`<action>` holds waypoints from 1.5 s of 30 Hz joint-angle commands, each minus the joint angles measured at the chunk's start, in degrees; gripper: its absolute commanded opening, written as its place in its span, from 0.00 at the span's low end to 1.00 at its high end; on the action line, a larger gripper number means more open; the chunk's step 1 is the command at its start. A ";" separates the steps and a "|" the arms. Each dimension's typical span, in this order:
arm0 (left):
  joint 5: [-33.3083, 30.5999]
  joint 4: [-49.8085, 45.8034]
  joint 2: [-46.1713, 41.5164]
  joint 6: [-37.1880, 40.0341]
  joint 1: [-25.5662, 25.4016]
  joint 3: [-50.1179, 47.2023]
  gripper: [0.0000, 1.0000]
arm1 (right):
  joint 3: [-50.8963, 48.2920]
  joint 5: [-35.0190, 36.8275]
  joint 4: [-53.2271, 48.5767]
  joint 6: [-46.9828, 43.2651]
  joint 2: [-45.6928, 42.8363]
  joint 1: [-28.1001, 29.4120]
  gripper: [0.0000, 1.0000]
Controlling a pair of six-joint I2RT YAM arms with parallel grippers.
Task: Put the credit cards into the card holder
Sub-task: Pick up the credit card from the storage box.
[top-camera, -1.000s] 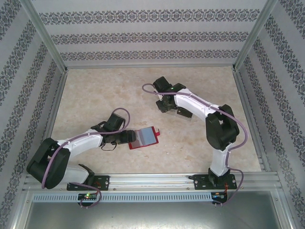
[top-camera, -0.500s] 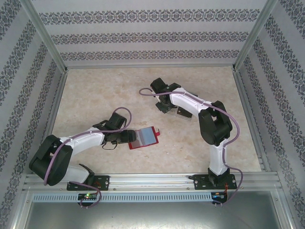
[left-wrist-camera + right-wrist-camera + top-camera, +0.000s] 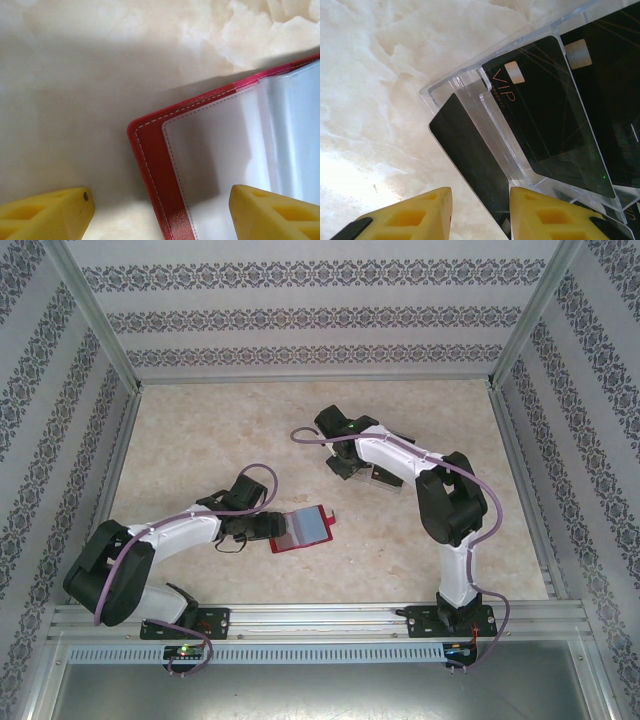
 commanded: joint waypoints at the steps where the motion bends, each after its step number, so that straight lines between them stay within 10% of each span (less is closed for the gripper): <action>1: -2.33 1.92 3.71 1.76 -0.29 -1.23 0.76 | 0.44 1.58 -0.40 -1.33 1.93 0.03 0.31; 17: -2.05 1.42 4.32 1.96 -0.27 -0.25 0.76 | 3.07 1.42 -1.62 -3.58 1.80 -0.08 0.03; 35: -4.20 -0.87 7.58 4.74 0.03 4.42 0.76 | 8.07 3.66 -3.40 -1.47 -7.09 3.82 0.00; 45: -8.78 -7.01 9.98 11.27 4.48 9.42 0.76 | -14.01 -24.46 12.82 26.11 -21.32 4.44 0.00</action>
